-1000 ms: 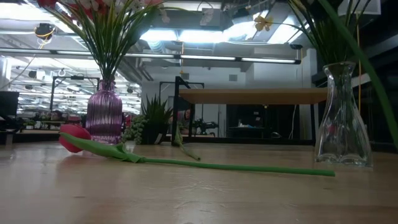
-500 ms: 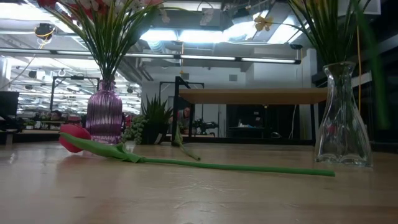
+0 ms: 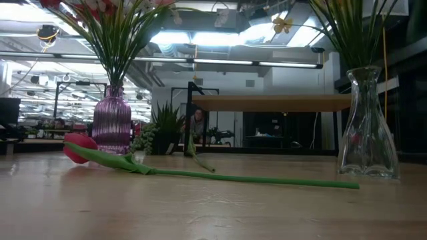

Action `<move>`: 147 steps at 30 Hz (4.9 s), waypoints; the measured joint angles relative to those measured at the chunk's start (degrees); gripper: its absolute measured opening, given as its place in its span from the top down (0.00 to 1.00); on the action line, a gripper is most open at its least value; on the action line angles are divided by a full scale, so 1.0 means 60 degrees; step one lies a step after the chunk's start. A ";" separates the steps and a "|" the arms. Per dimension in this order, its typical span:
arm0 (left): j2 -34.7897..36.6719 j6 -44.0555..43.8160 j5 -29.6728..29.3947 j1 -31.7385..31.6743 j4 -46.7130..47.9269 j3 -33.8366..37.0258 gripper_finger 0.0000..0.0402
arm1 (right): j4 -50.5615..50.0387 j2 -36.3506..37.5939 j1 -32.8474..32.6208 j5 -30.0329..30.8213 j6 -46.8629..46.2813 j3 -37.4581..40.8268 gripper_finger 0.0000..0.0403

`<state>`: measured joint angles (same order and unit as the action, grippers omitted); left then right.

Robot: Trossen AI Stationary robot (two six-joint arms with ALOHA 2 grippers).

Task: Pick and place flowers into a vace then onto a shelf
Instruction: Put the yellow flower into the transparent vase

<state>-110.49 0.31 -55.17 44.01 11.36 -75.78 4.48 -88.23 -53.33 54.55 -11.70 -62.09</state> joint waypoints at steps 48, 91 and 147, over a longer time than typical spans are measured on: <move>-0.0001 -0.0101 0.1618 -0.0251 -0.7217 0.2879 1.00 | -0.5900 0.1177 -0.0401 0.5235 -0.5812 0.0406 1.00; 0.0003 -0.0118 0.1635 -0.0270 -0.7213 0.2879 0.99 | -0.4133 0.1140 -0.0250 0.3825 -0.7481 0.3087 0.80; 0.0006 -0.0421 0.1638 -0.0291 -0.7031 0.2879 0.99 | -0.5022 0.0969 0.0392 0.1734 -0.7743 0.3072 1.00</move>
<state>-110.45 -2.22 -45.34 42.26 -30.83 -58.50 -25.65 -82.41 -50.98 64.96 -58.17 -43.66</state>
